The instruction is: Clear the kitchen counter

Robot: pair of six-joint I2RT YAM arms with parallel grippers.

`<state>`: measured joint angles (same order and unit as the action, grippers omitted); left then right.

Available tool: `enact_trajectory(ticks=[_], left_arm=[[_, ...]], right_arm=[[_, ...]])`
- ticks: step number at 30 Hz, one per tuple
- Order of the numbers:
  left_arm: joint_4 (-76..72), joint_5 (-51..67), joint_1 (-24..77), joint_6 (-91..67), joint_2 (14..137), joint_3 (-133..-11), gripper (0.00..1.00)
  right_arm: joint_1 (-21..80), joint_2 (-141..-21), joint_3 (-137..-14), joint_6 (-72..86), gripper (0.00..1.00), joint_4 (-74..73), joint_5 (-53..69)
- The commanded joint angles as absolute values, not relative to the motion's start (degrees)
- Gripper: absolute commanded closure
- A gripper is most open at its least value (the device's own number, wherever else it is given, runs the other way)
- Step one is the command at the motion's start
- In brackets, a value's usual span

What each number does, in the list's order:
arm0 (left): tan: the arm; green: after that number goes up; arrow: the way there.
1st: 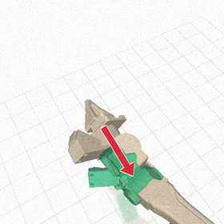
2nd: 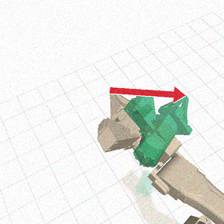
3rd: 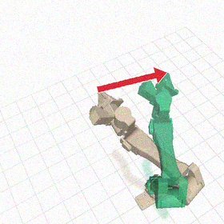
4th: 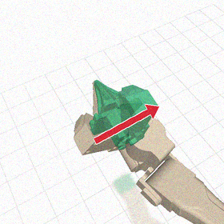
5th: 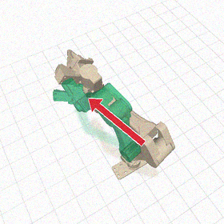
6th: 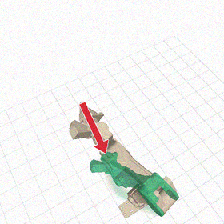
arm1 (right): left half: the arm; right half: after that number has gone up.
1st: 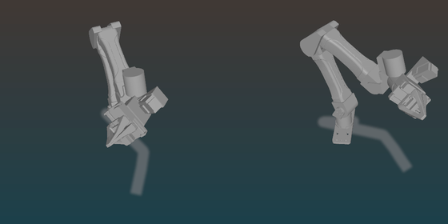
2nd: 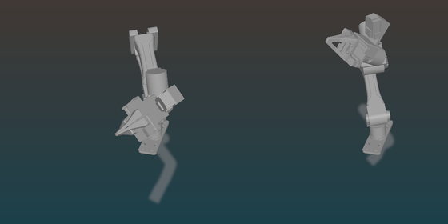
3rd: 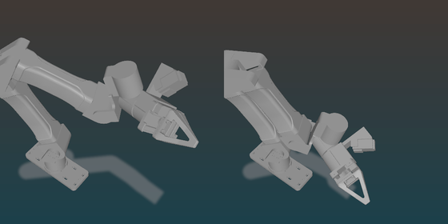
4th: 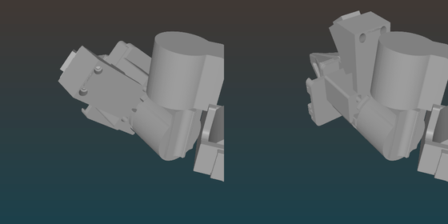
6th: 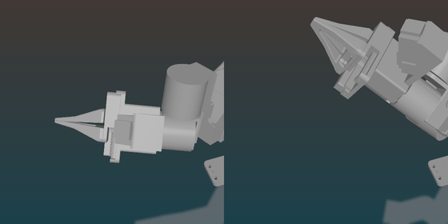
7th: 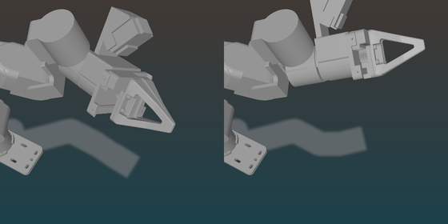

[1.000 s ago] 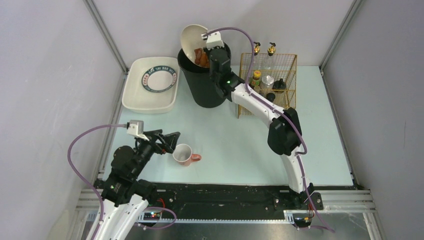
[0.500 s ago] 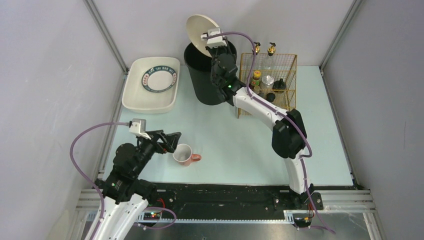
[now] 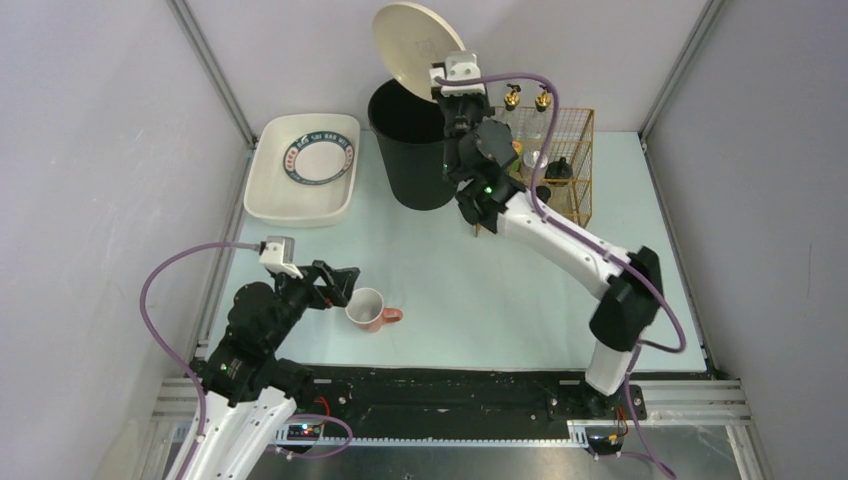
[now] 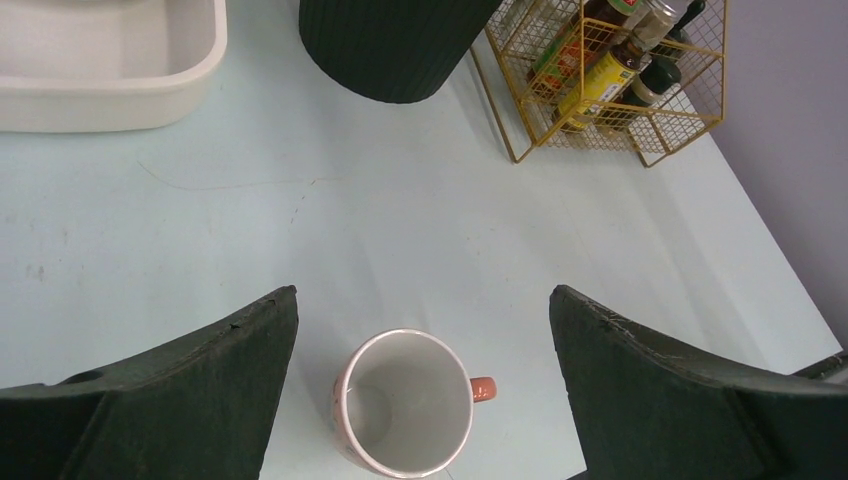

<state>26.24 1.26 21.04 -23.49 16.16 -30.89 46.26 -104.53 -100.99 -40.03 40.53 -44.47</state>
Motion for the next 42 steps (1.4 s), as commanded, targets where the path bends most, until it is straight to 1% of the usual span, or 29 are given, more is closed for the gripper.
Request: enact_trajectory(ticks=[1, 7, 12, 15, 19, 23, 31, 37, 42], left_arm=[[26.4, 0.2, 20.9, -22.9, 14.9, -33.0, 0.0], [26.8, 7.2, 21.0, -21.1, 16.0, -34.3, 0.0], [26.8, 11.7, 20.9, -21.6, 15.6, -35.8, 0.0], [26.8, 12.1, 21.0, -24.0, 14.7, -36.9, 0.0], [26.7, 10.2, 20.9, -26.1, 14.4, -40.2, 0.0], [26.7, 8.3, 20.9, -26.9, 14.8, -43.8, 0.0], [26.7, 6.5, 20.9, -24.4, 15.7, -47.7, 0.0], [26.8, 4.7, 20.9, -23.2, 15.9, -47.3, 0.0], [26.8, 5.5, 21.0, -23.5, 16.9, -46.9, 0.0]], right_arm=[[49.4, -93.1, -96.1, -33.1, 1.0, 38.5, -44.9], [51.9, -81.6, -90.6, -16.2, 1.0, 17.7, -43.4], [52.5, -74.8, -89.0, 0.3, 1.0, -4.7, -39.3], [52.5, -72.7, -88.1, 7.6, 1.0, -14.5, -36.9], [52.6, -70.7, -85.5, 14.4, 1.0, -23.1, -32.8], [52.7, -69.1, -81.9, 20.4, 1.0, -28.4, -27.9], [53.2, -67.0, -76.0, 25.5, 1.0, -31.9, -18.4], [54.9, -65.8, -75.3, 27.8, 1.0, -32.0, -14.5], [57.2, -65.7, -75.2, 29.0, 1.0, -30.9, -14.2]])
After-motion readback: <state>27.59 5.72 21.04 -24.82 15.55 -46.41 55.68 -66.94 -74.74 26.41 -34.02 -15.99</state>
